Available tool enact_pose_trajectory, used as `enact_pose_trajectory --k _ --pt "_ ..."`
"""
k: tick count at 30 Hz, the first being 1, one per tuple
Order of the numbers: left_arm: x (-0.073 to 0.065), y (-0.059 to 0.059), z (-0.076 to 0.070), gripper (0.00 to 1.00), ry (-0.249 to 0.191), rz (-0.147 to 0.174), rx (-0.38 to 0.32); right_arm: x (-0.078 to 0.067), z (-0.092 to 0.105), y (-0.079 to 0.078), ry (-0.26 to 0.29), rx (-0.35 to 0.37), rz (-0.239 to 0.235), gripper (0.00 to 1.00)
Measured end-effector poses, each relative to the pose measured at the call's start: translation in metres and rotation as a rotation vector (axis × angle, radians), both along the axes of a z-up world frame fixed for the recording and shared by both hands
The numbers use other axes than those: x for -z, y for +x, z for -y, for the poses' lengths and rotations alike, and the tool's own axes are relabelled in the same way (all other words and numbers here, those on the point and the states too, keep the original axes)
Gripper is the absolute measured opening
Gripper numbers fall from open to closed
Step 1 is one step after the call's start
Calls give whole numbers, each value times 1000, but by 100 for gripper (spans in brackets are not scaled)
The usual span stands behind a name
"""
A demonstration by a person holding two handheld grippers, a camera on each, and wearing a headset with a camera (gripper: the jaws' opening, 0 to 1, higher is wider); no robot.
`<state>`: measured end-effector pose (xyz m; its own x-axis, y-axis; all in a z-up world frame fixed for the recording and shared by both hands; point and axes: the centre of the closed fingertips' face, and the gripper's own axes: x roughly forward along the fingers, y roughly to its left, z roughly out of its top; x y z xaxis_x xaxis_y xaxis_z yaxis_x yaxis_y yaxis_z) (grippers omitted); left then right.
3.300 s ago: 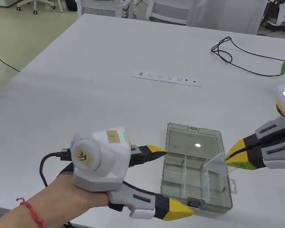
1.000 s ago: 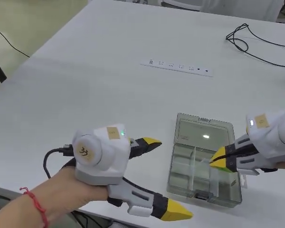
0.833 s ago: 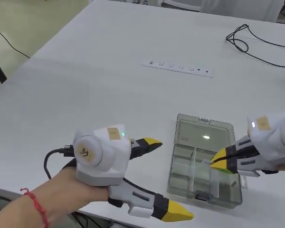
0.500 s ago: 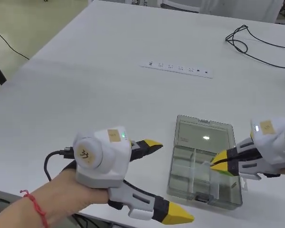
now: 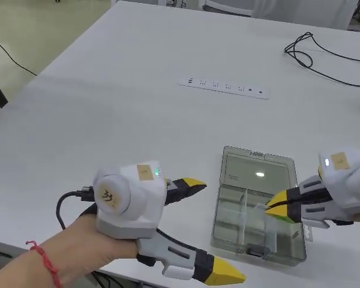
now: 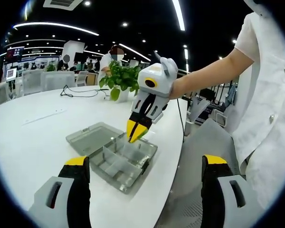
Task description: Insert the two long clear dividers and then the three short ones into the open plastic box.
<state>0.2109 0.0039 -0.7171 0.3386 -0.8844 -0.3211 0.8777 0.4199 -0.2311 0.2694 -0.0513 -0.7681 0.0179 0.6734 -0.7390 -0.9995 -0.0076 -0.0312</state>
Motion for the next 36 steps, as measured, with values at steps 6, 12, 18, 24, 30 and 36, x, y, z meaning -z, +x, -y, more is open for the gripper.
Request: enact_pose_trajectory --k 6,12,18,24,30,36 --pt "1 0 -2 100 0 0 -4 3 -4 -1 -13 -6 -9 2" --pt "3 -1 -3 100 2 -3 -4 10 -7 0 -28 -5 -18 2" --pt "2 -1 -3 100 -5 -2 -6 16 -8 1 -51 -10 -26 2" --pt "1 0 -3 100 -11 0 -12 8 -5 1 -18 4 -29 2" --pt "1 -1 -2 100 -11 -1 -6 2 -4 1 27 24 -27 2" --pt "1 -1 -1 100 -11 0 -3 1 -2 4 48 36 -27 2"
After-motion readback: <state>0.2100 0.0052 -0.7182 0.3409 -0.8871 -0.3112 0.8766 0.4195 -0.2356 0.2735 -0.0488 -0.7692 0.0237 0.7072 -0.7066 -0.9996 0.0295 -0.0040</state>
